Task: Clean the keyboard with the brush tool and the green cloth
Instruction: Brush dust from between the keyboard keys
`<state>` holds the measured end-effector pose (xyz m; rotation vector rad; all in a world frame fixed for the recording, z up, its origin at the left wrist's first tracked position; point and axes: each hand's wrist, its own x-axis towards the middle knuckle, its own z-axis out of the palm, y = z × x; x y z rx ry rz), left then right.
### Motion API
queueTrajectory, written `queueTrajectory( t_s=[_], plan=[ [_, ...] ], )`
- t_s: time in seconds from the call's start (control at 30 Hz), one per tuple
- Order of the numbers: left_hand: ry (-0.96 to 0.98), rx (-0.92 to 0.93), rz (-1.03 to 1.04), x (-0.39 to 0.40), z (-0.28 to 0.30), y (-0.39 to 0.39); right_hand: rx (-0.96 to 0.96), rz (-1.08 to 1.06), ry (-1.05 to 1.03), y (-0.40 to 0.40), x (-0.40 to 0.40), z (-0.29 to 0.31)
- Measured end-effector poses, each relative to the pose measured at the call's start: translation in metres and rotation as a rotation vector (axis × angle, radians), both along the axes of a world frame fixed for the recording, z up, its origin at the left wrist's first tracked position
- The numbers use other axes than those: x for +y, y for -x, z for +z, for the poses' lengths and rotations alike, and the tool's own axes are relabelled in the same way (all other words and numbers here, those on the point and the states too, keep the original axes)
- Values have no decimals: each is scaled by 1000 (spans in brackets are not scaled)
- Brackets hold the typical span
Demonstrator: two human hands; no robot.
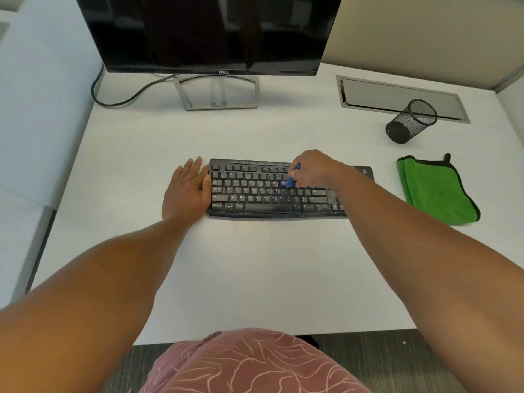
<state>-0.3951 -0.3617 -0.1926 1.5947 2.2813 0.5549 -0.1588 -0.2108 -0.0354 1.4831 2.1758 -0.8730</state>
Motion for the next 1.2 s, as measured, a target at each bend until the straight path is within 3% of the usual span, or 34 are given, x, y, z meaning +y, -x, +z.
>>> queueTrajectory(
  t_s=[0.1, 0.33, 0.53, 0.73, 0.87, 0.93, 1.1, 1.2],
  plan=[
    [10, -4, -8, 0, -1, -1, 29, -40, 176, -10, 1, 3],
    [14, -2, 1, -1, -1, -2, 78, -54, -192, -31, 20, 1],
    [2, 5, 16, -1, 0, -4, -17, 75, 57, -44, 33, 2],
    [1, 16, 27, 0, 1, -6, 102, -11, -200, -41, 50, 2],
    [-1, 23, 32, 1, 1, -5, -75, 110, -29, -45, 50, -5],
    [4, 30, 34, 0, 1, -5, -60, 99, 73, -47, 53, -3],
    [1, 38, 36, -1, 1, -5, 68, 43, -171, -44, 62, -2],
    [-2, 44, 33, 0, 2, -6, 1, 83, -69, -47, 58, -2]
  ],
)
